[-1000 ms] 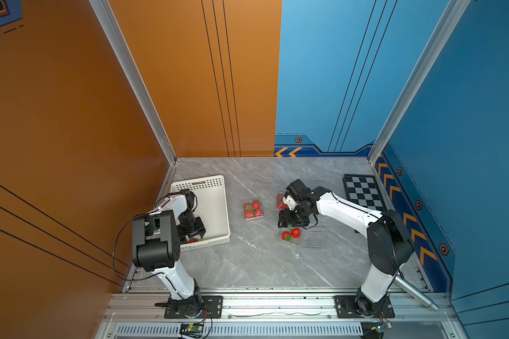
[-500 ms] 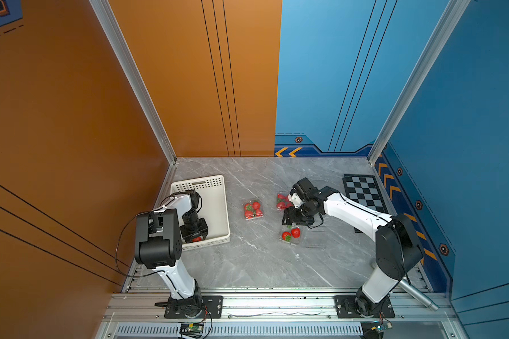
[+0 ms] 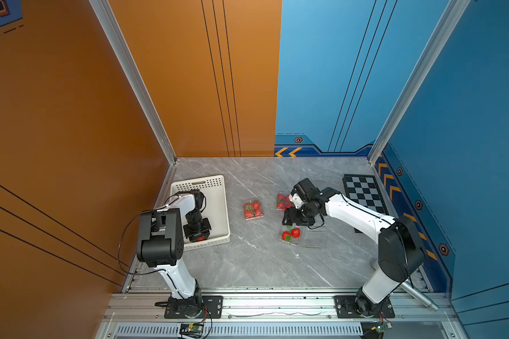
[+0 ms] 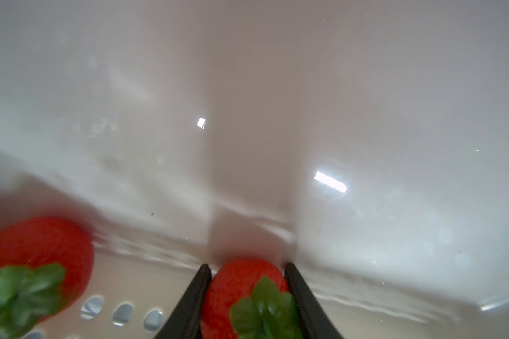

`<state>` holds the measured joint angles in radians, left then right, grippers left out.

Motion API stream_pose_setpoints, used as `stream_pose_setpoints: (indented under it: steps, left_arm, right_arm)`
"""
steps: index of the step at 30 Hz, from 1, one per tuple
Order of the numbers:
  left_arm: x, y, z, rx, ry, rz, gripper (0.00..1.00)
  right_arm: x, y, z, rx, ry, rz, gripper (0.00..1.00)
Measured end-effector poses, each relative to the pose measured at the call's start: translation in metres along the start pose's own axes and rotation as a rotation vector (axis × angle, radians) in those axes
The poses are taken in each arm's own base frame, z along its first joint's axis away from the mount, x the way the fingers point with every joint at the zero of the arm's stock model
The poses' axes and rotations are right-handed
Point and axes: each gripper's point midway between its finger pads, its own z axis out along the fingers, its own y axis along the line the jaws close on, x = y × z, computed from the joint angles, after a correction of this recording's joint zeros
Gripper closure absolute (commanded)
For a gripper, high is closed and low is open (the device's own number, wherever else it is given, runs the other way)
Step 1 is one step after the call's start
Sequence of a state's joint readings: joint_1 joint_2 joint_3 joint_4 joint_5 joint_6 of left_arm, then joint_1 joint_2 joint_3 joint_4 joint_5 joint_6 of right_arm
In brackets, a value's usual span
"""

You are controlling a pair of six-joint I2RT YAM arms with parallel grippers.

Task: Pack strawberries into containers
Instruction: Pick up the strawberry from the basket.

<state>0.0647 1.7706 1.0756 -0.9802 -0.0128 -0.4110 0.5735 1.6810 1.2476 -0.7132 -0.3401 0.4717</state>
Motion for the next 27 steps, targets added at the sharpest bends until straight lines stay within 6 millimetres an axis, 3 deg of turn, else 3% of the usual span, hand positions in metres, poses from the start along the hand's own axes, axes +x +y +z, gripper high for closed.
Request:
stream_pose_setpoints:
  steps: [5,8,14,17,21,27]
  left_arm:
    - [0.000,-0.006,-0.004,0.019,-0.015,0.011,0.80]
    - [-0.003,-0.008,-0.017,0.043,-0.059,0.009,0.80]
    - [-0.012,-0.017,-0.058,0.124,-0.197,0.012,0.79]
    - [-0.011,-0.031,-0.081,0.160,-0.255,0.044,0.79]
    - [-0.006,-0.072,-0.114,0.203,-0.337,0.156,0.79]
    - [0.036,-0.154,-0.155,0.277,-0.426,0.373,0.76]
  right_arm:
    - [0.001,0.002,-0.006,-0.007,-0.014,-0.001,0.29]
    - [0.003,0.002,-0.010,-0.010,-0.022,0.001,0.29]
    - [0.006,0.002,-0.020,-0.019,-0.043,0.019,0.29]
    - [0.007,0.003,-0.032,-0.032,-0.073,0.024,0.29]
    - [0.010,-0.006,-0.049,-0.043,-0.121,0.059,0.29]
    - [0.022,-0.046,-0.073,-0.030,-0.189,0.175,0.28]
